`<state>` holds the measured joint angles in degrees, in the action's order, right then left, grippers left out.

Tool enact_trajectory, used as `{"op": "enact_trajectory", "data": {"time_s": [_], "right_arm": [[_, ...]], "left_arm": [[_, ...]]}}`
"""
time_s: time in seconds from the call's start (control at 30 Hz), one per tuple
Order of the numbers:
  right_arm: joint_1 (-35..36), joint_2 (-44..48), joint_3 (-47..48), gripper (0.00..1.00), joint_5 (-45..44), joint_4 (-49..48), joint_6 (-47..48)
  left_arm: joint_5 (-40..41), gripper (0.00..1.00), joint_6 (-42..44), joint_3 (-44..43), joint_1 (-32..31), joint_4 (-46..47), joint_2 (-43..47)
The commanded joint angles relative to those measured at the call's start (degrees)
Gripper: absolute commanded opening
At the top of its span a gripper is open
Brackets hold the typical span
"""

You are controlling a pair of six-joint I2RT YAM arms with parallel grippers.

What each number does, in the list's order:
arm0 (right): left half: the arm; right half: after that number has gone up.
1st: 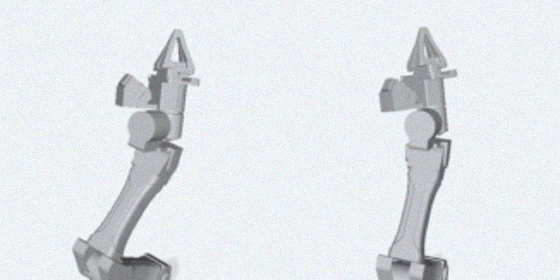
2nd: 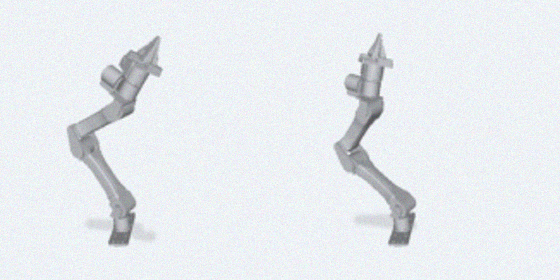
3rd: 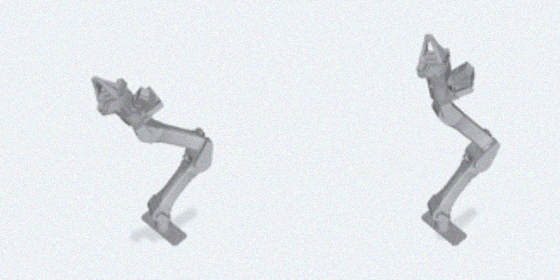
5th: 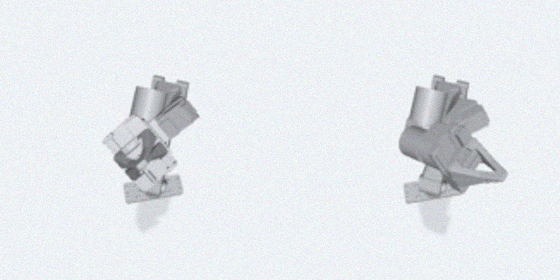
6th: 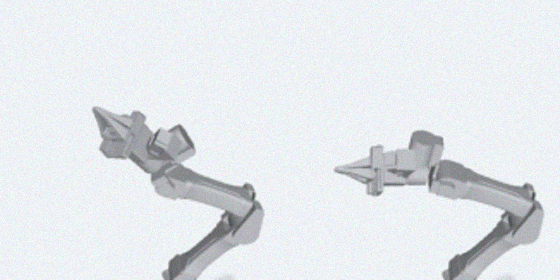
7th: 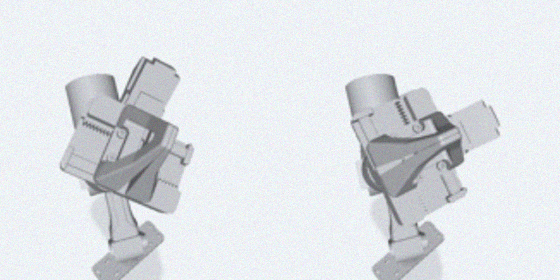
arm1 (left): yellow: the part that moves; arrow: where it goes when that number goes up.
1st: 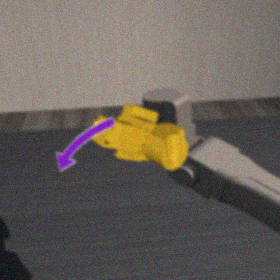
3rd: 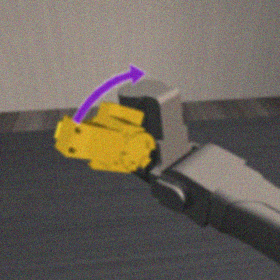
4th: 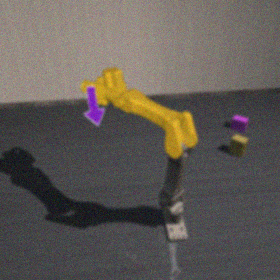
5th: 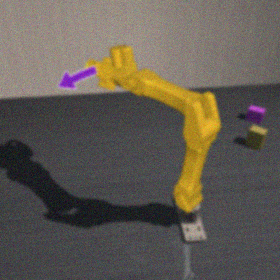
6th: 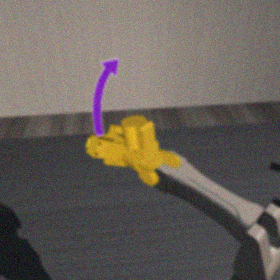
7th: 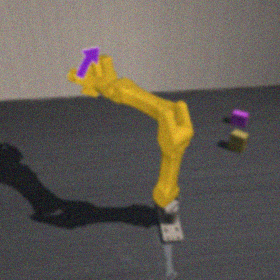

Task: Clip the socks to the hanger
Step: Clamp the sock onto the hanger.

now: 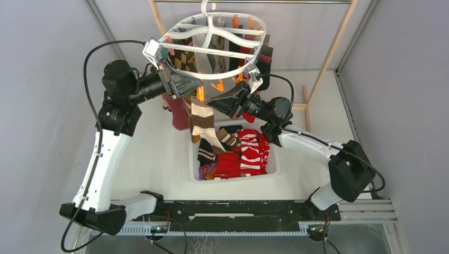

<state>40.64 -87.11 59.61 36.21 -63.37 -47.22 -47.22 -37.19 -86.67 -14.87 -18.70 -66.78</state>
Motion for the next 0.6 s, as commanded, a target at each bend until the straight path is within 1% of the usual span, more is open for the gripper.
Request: {"op": "enact_trajectory", "data": {"time_s": [0.0,0.33,0.57], "right_arm": [[0.31,1.95,-0.12,0.00,-1.01,-0.30,0.15],[-0.10,1.53,-0.13,0.00,-1.96,-4.26,-2.95],[0.17,1.07,-0.16,0.00,-5.57,-5.27,-4.29]], "left_arm": [[-5.81,0.02,-1.27,1.13,-0.51,1.65,1.96],[-5.86,0.02,-0.95,1.51,-0.51,1.64,1.84],[-5.91,0.02,-0.88,1.46,-0.51,1.75,1.81]]}}
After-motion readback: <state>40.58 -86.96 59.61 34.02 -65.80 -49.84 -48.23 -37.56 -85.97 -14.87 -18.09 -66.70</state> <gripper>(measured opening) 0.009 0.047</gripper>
